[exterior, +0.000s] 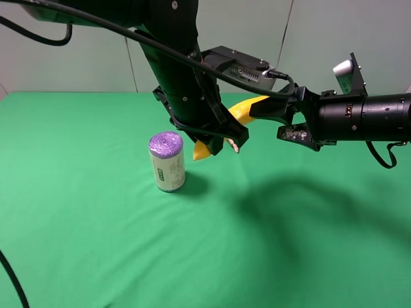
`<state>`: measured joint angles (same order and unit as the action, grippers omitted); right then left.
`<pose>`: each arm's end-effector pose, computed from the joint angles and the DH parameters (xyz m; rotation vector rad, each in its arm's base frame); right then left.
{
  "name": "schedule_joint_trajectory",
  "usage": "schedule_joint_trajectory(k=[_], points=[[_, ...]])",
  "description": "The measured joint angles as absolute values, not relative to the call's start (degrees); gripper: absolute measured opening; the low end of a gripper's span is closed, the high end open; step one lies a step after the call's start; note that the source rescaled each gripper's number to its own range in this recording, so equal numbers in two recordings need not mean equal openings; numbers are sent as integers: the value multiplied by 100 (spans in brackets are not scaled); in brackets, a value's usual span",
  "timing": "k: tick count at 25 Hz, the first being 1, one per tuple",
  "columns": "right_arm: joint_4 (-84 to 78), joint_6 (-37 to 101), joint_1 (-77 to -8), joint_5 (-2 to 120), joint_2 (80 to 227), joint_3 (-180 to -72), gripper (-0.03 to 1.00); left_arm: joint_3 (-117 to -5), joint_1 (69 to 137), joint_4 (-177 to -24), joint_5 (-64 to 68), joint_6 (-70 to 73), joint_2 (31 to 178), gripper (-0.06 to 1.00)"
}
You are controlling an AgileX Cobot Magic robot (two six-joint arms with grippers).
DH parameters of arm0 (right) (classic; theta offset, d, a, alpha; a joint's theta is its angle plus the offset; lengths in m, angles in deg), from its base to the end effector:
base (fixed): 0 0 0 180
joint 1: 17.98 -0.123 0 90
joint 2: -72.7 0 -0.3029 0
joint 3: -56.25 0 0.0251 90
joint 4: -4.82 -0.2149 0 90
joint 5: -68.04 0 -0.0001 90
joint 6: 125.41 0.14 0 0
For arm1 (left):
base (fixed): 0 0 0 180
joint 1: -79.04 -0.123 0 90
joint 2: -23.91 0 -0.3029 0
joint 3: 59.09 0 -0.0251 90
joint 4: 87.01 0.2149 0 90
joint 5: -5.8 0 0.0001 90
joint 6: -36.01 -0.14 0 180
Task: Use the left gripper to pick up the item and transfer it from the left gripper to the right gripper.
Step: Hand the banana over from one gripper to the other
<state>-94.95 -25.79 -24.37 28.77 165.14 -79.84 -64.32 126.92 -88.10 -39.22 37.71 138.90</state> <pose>0.2537 0.1164 0.2195 -0.0675 2.2597 1.0218 0.2657 -0.2967 0.2218 1.0596 2.5219 -0.2770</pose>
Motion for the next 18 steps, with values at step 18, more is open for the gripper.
schedule_joint_trajectory(k=[18], points=[[-9511,-2630,-2437,3010,16514,-7984,100,-6432,12692,-9964,-3877,3123,13896,0]])
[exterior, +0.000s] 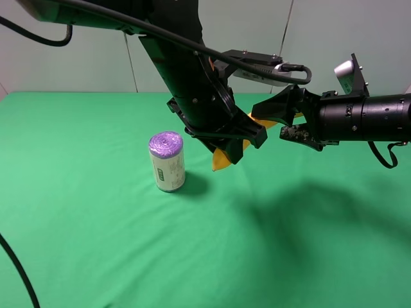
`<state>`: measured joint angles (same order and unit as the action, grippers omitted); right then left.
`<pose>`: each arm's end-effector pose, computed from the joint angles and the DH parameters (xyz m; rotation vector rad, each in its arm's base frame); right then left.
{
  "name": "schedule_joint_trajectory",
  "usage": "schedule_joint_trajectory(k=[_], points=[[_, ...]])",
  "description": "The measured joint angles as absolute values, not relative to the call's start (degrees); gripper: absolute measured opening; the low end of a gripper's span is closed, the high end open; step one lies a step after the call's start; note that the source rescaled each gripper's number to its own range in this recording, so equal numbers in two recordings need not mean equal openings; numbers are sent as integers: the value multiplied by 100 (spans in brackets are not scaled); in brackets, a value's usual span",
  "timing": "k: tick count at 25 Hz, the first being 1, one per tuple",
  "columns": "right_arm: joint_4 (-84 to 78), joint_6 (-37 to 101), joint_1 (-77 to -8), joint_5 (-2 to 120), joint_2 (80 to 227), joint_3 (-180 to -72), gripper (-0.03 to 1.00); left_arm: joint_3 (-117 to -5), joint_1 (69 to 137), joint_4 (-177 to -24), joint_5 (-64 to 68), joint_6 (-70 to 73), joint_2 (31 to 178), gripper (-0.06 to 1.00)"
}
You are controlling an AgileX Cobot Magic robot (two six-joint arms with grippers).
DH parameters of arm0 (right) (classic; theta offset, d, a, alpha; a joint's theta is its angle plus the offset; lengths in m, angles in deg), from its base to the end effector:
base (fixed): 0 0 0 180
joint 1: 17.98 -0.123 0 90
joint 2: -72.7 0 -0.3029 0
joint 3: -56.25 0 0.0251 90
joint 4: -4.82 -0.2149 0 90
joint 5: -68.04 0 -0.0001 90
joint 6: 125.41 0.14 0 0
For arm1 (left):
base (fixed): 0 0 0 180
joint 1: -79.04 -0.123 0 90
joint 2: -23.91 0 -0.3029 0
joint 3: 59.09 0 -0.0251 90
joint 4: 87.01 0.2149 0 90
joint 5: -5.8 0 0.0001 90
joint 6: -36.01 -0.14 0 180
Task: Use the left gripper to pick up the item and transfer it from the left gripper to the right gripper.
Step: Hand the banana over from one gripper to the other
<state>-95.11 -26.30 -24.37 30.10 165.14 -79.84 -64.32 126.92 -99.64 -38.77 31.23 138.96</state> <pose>0.2552 0.1140 0.2179 -0.0626 2.2642 0.9916 0.2524 -0.3112 0.2241 1.0699 2.5416 -0.4745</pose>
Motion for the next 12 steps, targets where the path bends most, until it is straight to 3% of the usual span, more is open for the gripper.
schedule_joint_trajectory(k=[4,6,12], points=[[-9511,-2630,-2437,3022,16514,-7984,100,-6432,12692,-9976,-3877,3112,13896,0],[-9511,-2648,-2437,3022,16514,-7984,93,-6432,12692,-9976,-3877,3078,13896,0],[-9554,-2668,-2437,2849,16514,-7991,35,-6432,12687,-10033,-3871,3003,13901,0]])
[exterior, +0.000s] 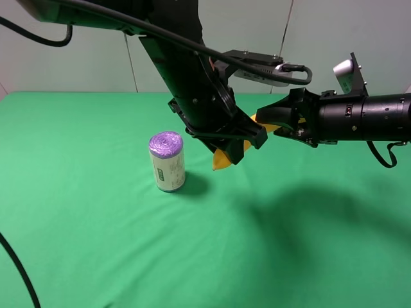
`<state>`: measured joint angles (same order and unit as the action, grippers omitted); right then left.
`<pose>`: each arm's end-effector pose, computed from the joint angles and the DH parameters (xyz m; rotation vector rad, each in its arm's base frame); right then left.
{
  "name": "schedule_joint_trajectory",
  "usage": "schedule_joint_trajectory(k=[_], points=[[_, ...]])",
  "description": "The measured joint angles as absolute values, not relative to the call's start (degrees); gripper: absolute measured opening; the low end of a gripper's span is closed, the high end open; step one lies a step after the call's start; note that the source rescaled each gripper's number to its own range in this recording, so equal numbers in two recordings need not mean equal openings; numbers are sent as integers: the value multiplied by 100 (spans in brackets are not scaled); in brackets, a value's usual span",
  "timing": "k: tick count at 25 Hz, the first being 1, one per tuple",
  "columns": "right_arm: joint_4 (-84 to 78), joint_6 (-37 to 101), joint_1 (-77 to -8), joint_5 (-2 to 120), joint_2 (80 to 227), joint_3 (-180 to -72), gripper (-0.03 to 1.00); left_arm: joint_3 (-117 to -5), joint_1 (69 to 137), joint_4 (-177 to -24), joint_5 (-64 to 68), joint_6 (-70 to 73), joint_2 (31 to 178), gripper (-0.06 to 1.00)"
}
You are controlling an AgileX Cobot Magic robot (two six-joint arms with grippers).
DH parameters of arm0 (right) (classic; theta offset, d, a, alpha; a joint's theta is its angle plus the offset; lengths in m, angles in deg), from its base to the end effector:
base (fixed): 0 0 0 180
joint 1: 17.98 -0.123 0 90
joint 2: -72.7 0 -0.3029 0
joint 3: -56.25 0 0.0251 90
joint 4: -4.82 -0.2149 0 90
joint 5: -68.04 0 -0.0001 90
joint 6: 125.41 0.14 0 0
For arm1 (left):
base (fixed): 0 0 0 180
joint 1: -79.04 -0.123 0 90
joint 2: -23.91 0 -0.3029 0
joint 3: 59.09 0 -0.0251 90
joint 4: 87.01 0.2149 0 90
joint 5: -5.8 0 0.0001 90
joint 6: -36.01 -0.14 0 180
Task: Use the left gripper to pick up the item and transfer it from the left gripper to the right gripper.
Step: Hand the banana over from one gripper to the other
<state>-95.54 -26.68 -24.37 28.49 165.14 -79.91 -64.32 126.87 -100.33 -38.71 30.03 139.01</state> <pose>0.2543 0.1168 0.2208 -0.0761 2.2486 1.0233 0.2521 -0.3120 0.2241 1.0861 2.5334 -0.4823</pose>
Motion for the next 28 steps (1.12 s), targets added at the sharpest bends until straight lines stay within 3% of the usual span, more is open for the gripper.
schedule_joint_trajectory(k=[2,20,21,23,24,25,26,28], points=[[-9595,-2668,-2437,2802,16514,-7991,31,-6432,12687,-10033,-3871,3003,13907,0],[-9610,-2643,-2437,2836,16514,-7991,31,-6432,12687,-10028,-3842,3003,13907,2],[-9611,-2650,-2437,2844,16514,-7991,31,-6432,12687,-10029,-3843,2989,13907,7],[-9530,-2663,-2437,3041,16520,-7991,0,-6432,12694,-10096,-3835,2947,13900,43],[-9524,-2670,-2437,3105,16525,-7991,4,-6434,12694,-10124,-3831,2936,13901,64],[-9518,-2670,-2437,3110,16525,-7991,3,-6434,12694,-10138,-3845,2936,13901,76],[-9518,-2670,-2437,3110,16525,-7991,3,-6434,12694,-10138,-3852,2931,13901,85],[-9513,-2650,-2437,3122,16525,-7991,3,-6434,12704,-10131,-3875,2925,13901,94]])
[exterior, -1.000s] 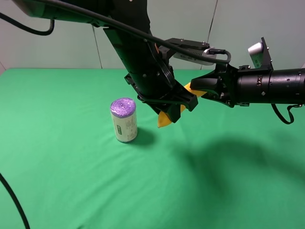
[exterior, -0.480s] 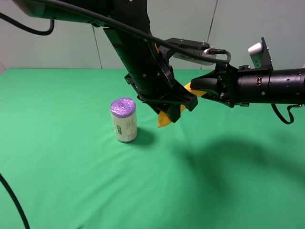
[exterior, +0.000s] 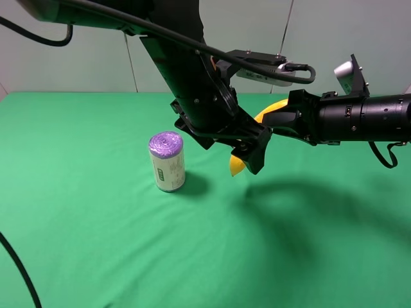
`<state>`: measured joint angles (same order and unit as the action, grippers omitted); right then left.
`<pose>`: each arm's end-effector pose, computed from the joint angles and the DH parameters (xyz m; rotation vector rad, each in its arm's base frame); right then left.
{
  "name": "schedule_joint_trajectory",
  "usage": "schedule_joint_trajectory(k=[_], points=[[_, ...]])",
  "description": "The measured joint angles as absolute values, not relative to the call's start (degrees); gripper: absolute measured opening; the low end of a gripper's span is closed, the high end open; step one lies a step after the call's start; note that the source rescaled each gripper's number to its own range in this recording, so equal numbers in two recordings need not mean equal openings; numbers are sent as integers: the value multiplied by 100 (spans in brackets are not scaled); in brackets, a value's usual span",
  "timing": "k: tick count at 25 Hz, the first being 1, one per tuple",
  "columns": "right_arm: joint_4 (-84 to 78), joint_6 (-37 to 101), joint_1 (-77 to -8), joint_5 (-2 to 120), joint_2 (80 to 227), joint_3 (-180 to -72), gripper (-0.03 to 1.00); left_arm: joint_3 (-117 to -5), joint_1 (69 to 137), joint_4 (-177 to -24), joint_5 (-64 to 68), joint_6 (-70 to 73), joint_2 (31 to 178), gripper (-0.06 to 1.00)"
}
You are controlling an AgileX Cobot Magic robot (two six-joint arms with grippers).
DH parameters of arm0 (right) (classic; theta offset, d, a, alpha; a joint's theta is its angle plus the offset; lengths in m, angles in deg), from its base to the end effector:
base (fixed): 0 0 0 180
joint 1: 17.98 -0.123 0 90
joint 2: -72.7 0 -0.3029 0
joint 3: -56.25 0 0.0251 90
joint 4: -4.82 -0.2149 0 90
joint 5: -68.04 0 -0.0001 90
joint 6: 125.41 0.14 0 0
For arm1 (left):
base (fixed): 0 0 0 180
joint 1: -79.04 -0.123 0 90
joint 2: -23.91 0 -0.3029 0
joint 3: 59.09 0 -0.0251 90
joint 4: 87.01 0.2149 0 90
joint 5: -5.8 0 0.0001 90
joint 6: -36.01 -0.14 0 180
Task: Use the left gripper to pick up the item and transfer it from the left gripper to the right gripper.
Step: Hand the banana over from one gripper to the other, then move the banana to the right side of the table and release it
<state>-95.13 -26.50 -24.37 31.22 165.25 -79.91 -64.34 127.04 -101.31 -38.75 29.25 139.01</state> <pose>0.2568 0.1120 0.2162 -0.0559 2.2703 0.9674 0.2500 -0.3139 0.2245 1.0956 2.5305 -0.4990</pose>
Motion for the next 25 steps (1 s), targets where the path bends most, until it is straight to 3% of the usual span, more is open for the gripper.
schedule_joint_trajectory(k=[5,25], points=[[-9513,-2622,-2437,3129,16525,-7991,3,-6434,12711,-10137,-3955,2919,13901,99],[-9513,-2431,-2437,3133,16525,-7991,3,-6434,12711,-8529,-4861,3436,13025,100]])
